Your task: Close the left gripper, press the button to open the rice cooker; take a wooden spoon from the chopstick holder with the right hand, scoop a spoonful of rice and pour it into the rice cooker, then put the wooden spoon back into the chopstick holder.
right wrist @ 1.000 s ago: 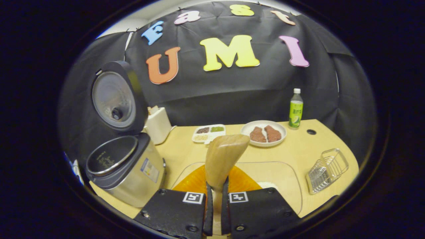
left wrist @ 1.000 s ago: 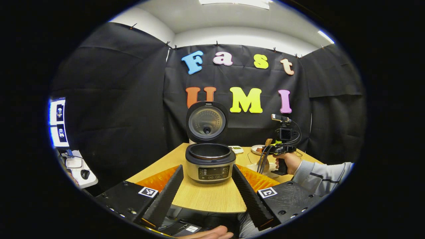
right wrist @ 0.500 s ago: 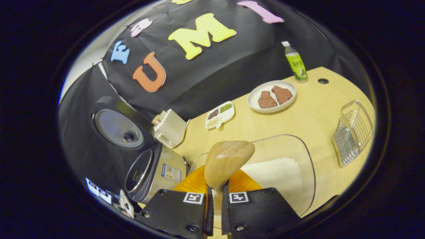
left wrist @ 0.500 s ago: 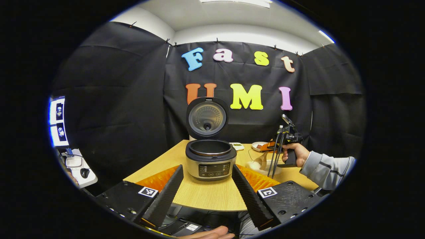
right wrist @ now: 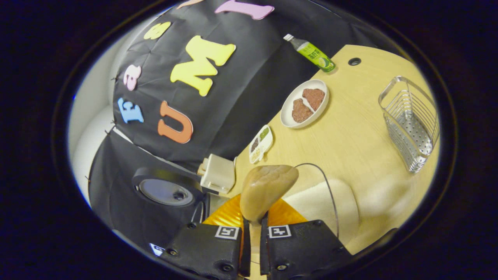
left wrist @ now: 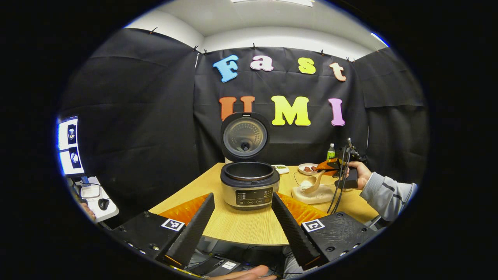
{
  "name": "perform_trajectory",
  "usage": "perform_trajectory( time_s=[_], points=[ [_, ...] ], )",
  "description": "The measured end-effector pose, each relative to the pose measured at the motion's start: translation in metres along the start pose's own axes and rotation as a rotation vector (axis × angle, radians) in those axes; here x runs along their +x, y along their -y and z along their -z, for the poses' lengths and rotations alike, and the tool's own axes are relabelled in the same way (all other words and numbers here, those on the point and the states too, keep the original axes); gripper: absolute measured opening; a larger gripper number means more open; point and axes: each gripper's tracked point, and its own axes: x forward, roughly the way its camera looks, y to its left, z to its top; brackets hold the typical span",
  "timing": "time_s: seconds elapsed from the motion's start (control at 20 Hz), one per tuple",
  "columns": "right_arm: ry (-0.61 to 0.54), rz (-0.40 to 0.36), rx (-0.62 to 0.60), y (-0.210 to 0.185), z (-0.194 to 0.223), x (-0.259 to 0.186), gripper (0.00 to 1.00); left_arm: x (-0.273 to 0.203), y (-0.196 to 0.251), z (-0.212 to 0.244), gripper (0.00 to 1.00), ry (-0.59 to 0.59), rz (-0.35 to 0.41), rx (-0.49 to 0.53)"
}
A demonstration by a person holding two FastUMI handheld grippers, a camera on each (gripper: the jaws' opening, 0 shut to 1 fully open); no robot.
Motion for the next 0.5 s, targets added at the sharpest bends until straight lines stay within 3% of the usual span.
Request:
perform_trajectory(
  time_s=[0.2,0.5],
  points=[
    [0.044,-0.105,0.190,0.002,-0.019,-0.016,0.14,0.001,-0.002,0.004,0.94,-0.009,-0.009,0.003],
    [0.102,-0.320,0.455,-0.023,-0.044,-0.038,0.13,0.001,0.004,0.006,0.94,-0.025,-0.005,-0.008]
  ],
)
